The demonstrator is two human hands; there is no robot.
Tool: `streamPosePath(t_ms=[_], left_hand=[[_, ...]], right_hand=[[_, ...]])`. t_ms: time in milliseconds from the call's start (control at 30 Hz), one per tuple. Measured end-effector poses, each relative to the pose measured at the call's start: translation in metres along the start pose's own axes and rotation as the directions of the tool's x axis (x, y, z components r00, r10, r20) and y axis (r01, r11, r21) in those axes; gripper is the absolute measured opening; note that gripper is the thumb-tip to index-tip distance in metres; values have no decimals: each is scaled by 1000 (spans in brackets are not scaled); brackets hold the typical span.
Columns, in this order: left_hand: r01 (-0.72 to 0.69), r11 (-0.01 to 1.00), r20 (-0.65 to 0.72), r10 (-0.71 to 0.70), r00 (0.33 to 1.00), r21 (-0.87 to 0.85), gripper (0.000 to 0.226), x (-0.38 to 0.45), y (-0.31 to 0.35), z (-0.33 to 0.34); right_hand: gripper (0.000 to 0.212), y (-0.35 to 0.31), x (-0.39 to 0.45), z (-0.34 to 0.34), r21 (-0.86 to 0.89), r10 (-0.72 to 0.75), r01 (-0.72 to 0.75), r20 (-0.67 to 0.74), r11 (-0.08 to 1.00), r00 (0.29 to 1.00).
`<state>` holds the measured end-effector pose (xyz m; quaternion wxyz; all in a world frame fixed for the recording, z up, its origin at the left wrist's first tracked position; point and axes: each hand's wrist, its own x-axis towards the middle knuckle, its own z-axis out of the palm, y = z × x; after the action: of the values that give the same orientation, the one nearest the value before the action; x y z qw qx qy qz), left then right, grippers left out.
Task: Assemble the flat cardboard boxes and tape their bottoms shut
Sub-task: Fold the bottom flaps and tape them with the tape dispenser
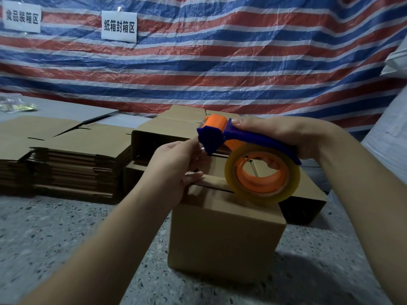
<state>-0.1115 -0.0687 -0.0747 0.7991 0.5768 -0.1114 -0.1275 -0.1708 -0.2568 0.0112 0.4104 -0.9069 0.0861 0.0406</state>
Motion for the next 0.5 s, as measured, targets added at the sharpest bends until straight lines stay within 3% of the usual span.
streamPosePath(t_ms=[233,500], left_hand=[[-73,995,-121,80,989,62,29,-2,-13,4],[-6,972,-216,-46,975,-234,26,10,-16,-3]], right_hand=[[86,-10,-6,-6,-117,76,-69,60,991,995],[94,-9,-13,-13,-221,201,-190,29,957,979]])
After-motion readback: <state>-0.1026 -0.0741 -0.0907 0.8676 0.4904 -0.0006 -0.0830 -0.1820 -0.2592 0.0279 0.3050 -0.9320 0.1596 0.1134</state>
